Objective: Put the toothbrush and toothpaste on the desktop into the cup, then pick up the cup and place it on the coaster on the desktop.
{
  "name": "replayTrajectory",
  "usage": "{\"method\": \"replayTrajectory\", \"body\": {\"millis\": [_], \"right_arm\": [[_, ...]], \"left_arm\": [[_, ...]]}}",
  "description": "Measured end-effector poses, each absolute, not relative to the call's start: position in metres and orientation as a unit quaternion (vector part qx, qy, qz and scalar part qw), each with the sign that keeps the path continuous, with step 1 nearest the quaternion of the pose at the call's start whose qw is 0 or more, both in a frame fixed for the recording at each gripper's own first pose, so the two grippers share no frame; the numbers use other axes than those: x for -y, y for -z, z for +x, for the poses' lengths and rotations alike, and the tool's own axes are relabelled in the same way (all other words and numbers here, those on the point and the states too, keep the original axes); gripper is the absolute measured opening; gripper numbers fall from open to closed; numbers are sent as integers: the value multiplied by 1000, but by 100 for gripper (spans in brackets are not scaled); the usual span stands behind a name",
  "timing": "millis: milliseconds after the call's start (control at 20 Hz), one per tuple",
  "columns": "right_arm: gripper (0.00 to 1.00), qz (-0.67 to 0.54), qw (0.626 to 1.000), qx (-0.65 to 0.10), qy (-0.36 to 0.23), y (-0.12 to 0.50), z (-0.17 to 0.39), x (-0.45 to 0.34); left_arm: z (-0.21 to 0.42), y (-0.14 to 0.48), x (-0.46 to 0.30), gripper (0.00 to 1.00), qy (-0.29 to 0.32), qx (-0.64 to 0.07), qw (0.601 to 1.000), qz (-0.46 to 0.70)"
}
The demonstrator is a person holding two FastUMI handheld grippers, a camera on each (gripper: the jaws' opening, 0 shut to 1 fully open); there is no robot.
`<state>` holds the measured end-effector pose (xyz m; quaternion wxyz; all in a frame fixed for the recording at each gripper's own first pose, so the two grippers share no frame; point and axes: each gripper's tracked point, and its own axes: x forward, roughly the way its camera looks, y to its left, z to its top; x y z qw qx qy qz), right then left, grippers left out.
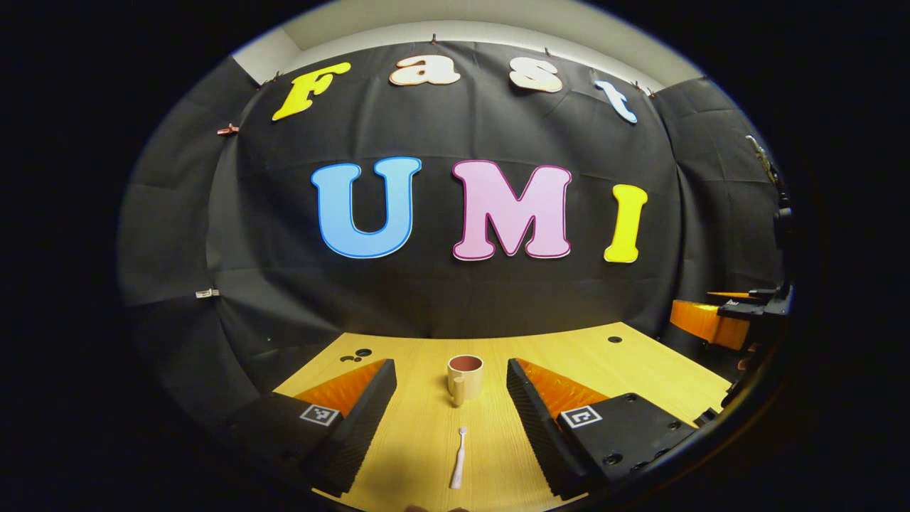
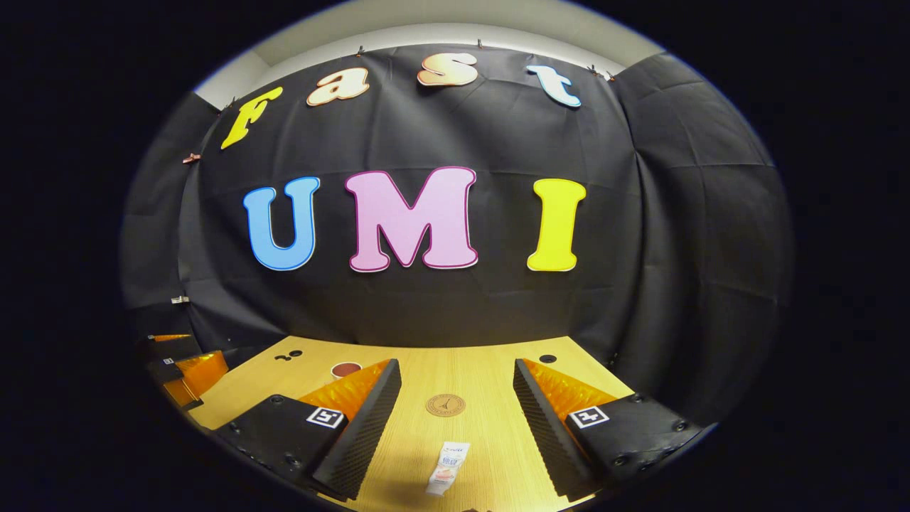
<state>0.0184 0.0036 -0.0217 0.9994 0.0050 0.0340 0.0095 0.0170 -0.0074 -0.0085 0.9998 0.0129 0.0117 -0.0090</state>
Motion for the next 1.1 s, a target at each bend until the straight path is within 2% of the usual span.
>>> {"method": "replayTrajectory", "body": {"millis": [550, 1100], "right_arm": [[98, 3, 994, -106, -32, 64, 48, -21], [98, 1, 963, -268, -28, 178, 93, -19]], "left_arm": [[26, 22, -8, 97, -23, -31, 999, 10], [29, 51, -30, 97, -86, -76, 993, 12]]}}
